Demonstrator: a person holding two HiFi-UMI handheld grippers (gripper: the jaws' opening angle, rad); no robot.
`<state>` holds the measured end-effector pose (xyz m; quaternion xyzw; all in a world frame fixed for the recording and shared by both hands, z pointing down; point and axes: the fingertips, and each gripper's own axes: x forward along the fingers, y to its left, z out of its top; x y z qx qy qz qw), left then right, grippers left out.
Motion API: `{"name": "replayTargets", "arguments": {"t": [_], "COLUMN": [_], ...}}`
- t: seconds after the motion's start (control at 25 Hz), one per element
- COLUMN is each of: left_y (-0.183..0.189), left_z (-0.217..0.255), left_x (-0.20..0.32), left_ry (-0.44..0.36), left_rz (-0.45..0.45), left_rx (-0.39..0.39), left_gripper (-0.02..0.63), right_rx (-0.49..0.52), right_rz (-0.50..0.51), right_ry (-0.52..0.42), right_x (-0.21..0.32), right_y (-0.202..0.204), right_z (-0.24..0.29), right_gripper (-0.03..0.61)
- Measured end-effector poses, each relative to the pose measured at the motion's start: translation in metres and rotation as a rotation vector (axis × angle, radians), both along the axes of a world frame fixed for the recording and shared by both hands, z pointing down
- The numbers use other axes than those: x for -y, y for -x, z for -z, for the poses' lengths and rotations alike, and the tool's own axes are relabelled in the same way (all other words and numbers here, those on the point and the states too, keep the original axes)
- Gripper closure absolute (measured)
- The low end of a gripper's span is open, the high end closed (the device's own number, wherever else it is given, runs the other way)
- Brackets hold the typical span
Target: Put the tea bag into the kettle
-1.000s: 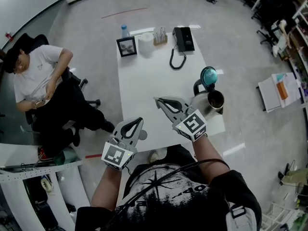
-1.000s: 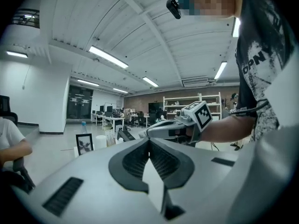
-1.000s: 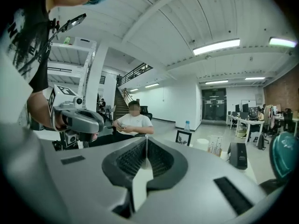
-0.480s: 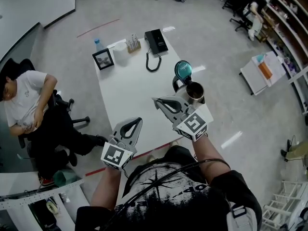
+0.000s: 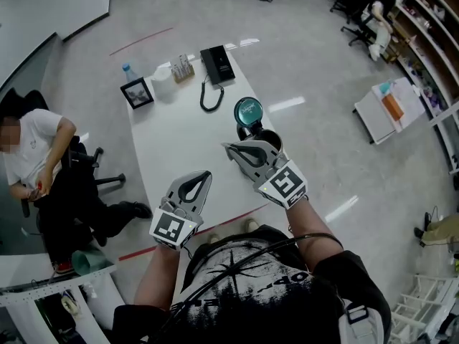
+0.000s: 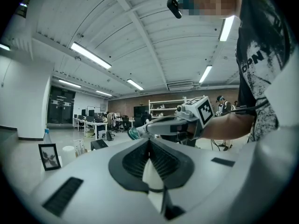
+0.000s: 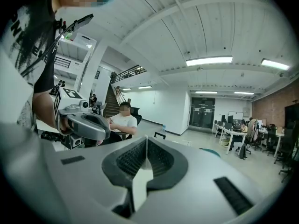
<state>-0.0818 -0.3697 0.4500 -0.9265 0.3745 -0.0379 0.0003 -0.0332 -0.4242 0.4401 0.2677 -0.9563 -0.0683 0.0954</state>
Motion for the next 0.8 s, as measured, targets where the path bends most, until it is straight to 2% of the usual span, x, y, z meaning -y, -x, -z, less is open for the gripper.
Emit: {"name": "replayTargets", "arguments": {"t": [0.52,0.8], "left_y": [-0.079,-0.091], "left_z": [-0.003,-0.004], "left_x": [0.011,0.013], "left_ry": [0.021,0.038], "left_rz": [0.039,0.068], "left_rx": [-0.003,0.001], "left_gripper": [0.603,0.603], "right_rx": [0.000,-0.020], "right_rz": [-0.053,-0.069], "right_ry": [0.049,0.068], "right_x": [0.030,0.036], "right_y": [-0.097,-0.118], "right_z": [-0.008,-0.020], "right_gripper": [0.563,0.563]}}
